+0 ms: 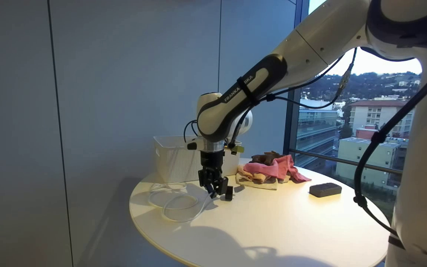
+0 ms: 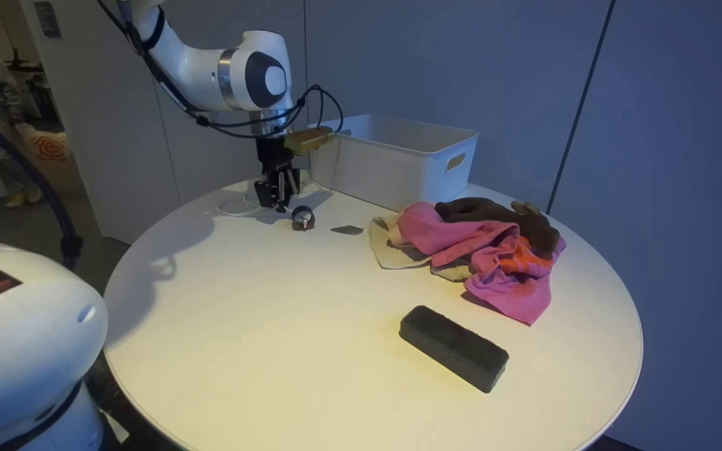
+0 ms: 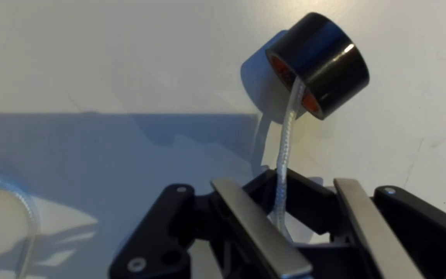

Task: Thread the lace on the table into the hole of a masking tape

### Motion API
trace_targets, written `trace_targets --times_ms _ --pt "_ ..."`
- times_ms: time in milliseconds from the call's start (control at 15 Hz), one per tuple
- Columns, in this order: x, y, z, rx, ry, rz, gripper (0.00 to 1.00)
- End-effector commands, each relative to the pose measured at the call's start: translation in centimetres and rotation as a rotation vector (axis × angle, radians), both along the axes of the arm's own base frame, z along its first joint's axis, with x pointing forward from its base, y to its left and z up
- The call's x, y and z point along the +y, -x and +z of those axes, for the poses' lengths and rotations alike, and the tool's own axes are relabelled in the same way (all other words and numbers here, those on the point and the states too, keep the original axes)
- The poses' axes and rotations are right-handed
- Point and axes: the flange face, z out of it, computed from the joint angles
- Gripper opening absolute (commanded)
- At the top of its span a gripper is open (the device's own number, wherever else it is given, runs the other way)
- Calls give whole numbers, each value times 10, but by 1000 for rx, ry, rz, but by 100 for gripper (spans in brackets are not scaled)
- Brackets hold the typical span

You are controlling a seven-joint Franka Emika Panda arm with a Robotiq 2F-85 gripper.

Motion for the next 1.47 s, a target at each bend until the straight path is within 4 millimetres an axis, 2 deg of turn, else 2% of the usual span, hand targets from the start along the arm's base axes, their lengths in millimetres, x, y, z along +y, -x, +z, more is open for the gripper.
trace_targets --times_ms 0,533,800,867,933,1000,1200,1333,1400 --pt "-3 2 7 25 -9 -67 7" --pt "-19 6 5 0 27 -243 7" --pt "-35 8 3 -22 63 -348 8" --pt "-39 8 2 -21 70 -386 33" --pt "-42 9 1 -18 73 -413 33" --pt "-36 3 -5 3 60 -365 11" --pt "-41 4 -6 2 65 -399 33" --pt "-41 4 -6 2 66 -404 33" --pt "-41 5 -6 1 66 -405 58"
